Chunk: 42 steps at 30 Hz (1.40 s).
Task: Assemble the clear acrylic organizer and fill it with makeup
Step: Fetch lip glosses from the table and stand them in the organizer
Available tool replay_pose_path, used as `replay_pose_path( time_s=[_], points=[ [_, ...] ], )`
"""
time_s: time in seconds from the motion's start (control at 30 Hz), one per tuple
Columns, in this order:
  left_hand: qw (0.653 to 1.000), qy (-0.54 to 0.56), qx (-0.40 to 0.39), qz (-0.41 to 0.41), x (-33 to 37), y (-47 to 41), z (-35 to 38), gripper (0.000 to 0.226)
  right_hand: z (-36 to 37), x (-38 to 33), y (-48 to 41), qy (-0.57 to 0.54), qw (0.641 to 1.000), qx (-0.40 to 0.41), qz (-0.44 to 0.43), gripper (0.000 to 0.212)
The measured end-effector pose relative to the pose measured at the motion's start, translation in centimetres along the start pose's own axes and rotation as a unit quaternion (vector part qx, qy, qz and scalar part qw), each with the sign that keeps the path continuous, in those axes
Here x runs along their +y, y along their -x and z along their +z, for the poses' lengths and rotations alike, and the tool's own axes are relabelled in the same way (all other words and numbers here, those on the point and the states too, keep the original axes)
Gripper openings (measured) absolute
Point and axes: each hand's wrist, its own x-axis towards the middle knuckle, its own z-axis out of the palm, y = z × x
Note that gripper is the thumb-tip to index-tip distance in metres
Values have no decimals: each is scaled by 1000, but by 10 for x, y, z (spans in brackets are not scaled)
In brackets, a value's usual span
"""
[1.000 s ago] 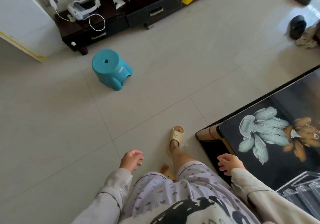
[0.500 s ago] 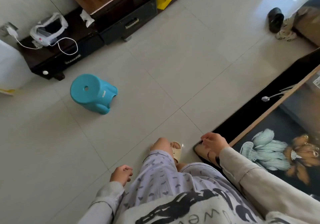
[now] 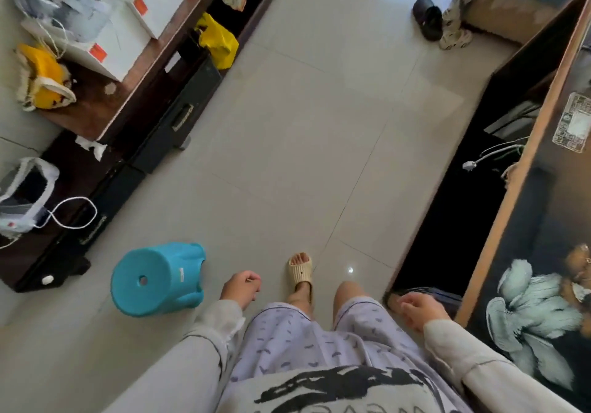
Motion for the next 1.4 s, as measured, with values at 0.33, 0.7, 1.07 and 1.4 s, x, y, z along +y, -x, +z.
replay_pose_path(
  time_s=[0.33, 0.7, 1.07, 1.4],
  points=[
    [990, -118, -25, 74, 141, -63, -53, 20, -19, -20, -14, -89, 994, 33, 59, 22],
    [973, -221, -66, 29, 242, -95, -10, 14, -148, -85, -91, -224, 971, 61, 54, 25],
    [956, -266, -78, 93, 401, -125, 40, 25, -274, -121, -139, -260, 961, 87, 26, 26],
    [913, -351, -110, 176, 609, -159, 77, 13, -310, -123, -188, -413, 887, 110, 178, 23]
  ],
)
